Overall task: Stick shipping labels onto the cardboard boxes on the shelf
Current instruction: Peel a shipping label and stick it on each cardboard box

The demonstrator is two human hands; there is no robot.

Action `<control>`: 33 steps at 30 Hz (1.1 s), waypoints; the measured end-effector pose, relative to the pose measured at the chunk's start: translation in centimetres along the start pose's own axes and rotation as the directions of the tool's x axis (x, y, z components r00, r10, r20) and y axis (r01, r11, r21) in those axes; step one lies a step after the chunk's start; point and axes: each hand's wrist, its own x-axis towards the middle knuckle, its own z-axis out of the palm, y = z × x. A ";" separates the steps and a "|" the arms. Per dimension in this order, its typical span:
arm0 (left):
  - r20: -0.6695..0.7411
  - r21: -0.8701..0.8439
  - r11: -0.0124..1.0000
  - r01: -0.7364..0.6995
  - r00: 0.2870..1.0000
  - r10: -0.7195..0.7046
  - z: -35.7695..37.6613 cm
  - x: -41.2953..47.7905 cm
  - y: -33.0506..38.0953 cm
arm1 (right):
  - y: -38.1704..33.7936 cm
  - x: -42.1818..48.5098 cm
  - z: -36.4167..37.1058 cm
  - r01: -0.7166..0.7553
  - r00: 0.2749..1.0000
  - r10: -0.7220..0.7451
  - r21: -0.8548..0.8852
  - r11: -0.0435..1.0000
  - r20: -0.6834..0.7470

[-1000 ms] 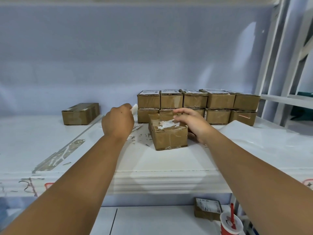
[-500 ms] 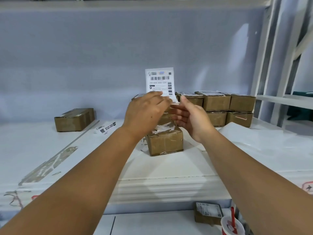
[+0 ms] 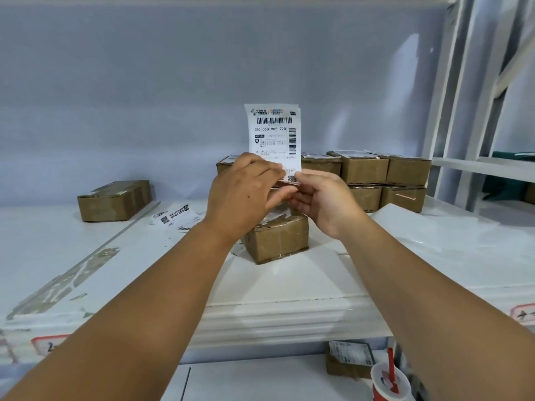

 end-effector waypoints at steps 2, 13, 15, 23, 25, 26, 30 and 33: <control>0.009 -0.003 1.000 0.019 1.000 -0.019 -0.1 0.0 0.0 | 0.0 -0.1 0.0 0.002 0.999 -0.001 -0.022 1.000 0.037; 0.004 -0.087 0.991 0.101 0.995 -0.101 0.3 -0.4 0.2 | -0.2 -0.3 -0.1 -0.008 0.987 0.022 -0.087 0.996 0.160; 0.001 -0.090 0.989 0.117 0.993 -0.118 0.3 -0.3 0.1 | -0.2 -0.3 0.0 0.001 0.988 0.014 -0.100 0.995 0.157; -0.017 -0.110 0.987 0.120 0.992 -0.123 0.3 -0.2 0.3 | -0.1 -0.4 0.2 0.039 0.988 -0.013 -0.172 0.984 0.151; -0.006 -0.106 0.986 0.130 0.991 -0.131 0.3 -0.2 0.3 | 0.0 -0.4 0.3 0.049 0.991 -0.024 -0.192 0.980 0.130; 0.003 -0.110 0.985 0.136 0.991 -0.137 0.3 -0.2 0.3 | 0.0 -0.3 0.3 0.053 0.993 -0.030 -0.200 0.978 0.116; 0.033 -0.145 0.978 0.151 0.988 -0.148 0.5 -0.2 0.3 | 0.1 -0.1 0.2 0.047 0.997 -0.035 -0.209 0.977 0.064; 0.065 -0.187 0.966 0.176 0.984 -0.167 0.6 -0.2 0.2 | 0.1 -0.2 0.3 0.039 0.998 -0.029 -0.222 0.974 0.049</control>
